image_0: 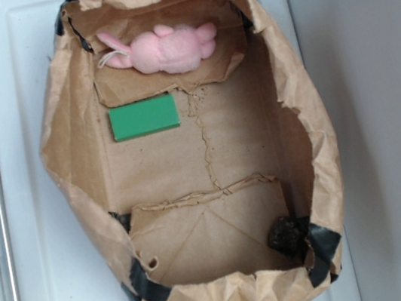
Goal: Grab the rock.
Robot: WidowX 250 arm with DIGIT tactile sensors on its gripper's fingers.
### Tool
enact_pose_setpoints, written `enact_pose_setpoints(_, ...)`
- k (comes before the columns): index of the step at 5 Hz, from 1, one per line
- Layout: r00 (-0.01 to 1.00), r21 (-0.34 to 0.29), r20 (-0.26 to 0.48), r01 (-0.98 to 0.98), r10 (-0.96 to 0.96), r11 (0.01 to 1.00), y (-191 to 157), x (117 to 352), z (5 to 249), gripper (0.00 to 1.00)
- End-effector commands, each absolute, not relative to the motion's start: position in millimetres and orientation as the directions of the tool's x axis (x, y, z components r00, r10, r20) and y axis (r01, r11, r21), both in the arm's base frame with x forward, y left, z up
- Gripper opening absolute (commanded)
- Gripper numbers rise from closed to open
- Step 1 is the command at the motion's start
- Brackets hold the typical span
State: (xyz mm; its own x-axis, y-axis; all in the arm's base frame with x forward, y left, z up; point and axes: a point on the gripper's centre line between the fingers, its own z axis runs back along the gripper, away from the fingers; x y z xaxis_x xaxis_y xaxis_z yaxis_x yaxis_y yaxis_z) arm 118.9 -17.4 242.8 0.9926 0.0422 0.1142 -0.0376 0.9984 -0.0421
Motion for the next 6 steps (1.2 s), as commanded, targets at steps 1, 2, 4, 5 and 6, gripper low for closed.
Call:
enact_pose_setpoints(1, 0.993, -0.042, 0.114, -0.038, 0.042, 0.998, -17, 119, 243, 1.00)
enact_pose_setpoints(2, 0.979, -0.050, 0.200, -0.020, 0.030, 0.999, -18, 169, 232, 1.00)
enact_pose_setpoints(4, 0.957, -0.068, 0.291, 0.044, -0.022, 0.997, 15, 265, 199, 1.00)
enact_pose_setpoints(5, 0.928, -0.062, 0.368, 0.087, -0.058, 0.994, 34, 303, 179, 1.00)
enact_pose_setpoints(6, 0.930, -0.121, 0.363, 0.109, -0.058, 0.987, 48, 323, 165, 1.00)
